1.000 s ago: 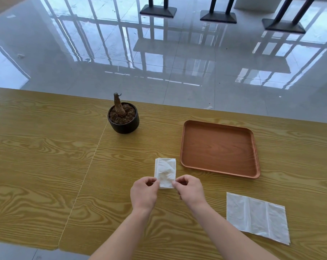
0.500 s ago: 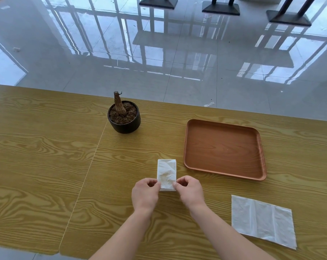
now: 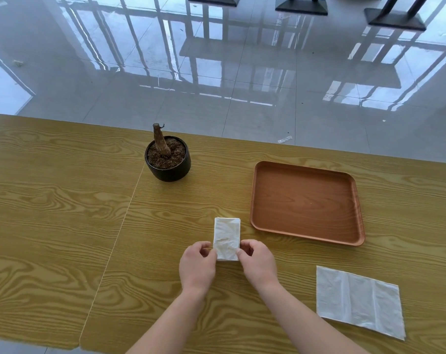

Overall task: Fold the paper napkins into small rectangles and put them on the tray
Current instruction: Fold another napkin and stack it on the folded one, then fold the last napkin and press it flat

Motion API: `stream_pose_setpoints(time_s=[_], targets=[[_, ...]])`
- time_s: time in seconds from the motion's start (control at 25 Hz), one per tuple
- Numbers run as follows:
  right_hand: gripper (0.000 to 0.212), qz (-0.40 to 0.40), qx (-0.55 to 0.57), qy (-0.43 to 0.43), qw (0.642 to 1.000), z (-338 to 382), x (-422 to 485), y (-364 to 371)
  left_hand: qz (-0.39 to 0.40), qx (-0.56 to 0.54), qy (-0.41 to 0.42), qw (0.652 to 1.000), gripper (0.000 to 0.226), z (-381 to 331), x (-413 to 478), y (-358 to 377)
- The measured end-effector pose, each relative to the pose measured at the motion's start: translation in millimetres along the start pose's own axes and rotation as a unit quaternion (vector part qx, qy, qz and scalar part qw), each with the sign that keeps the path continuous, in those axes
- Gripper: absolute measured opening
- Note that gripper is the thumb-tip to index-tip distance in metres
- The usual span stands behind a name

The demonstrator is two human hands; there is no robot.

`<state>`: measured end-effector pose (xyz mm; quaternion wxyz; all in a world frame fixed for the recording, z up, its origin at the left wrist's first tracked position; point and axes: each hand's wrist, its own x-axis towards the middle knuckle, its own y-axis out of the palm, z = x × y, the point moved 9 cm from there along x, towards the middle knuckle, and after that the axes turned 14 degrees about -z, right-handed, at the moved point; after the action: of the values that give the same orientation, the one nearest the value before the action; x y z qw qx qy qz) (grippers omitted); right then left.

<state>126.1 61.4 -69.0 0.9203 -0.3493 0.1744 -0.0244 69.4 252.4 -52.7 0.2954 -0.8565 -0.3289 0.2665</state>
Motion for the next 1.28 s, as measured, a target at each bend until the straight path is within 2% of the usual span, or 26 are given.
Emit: stream_pose_setpoints(time_s=[0.2,0.44,0.68,0.92,1.28], targets=[[0.02,0.014,-0.028,-0.047,0.998,10.4,2.8,7.1,0.008,-0.007,0.008,1.0,0.018,-7.4,-0.1,2.7],[0.027,0.001,-0.008,-0.026,1.0,-0.9,1.9,-5.7,-0.002,0.012,0.03,0.999,0.03,-7.7,-1.0,-3.4],[0.018,-0.02,0.028,-0.031,0.999,-7.6,-4.8,-45.3,-0.022,0.076,0.218,0.973,0.033,-42.8,-30.5,-5.3],[0.013,-0.107,0.028,-0.035,0.993,-60.4,-16.6,-129.6,0.037,0.076,0.308,0.948,0.027,-72.4,-92.3,40.9],[0.032,-0.198,-0.154,-0.083,0.964,-162.1,-40.8,-236.1,0.159,0.116,0.375,0.906,0.042,-91.2,-177.5,123.2]])
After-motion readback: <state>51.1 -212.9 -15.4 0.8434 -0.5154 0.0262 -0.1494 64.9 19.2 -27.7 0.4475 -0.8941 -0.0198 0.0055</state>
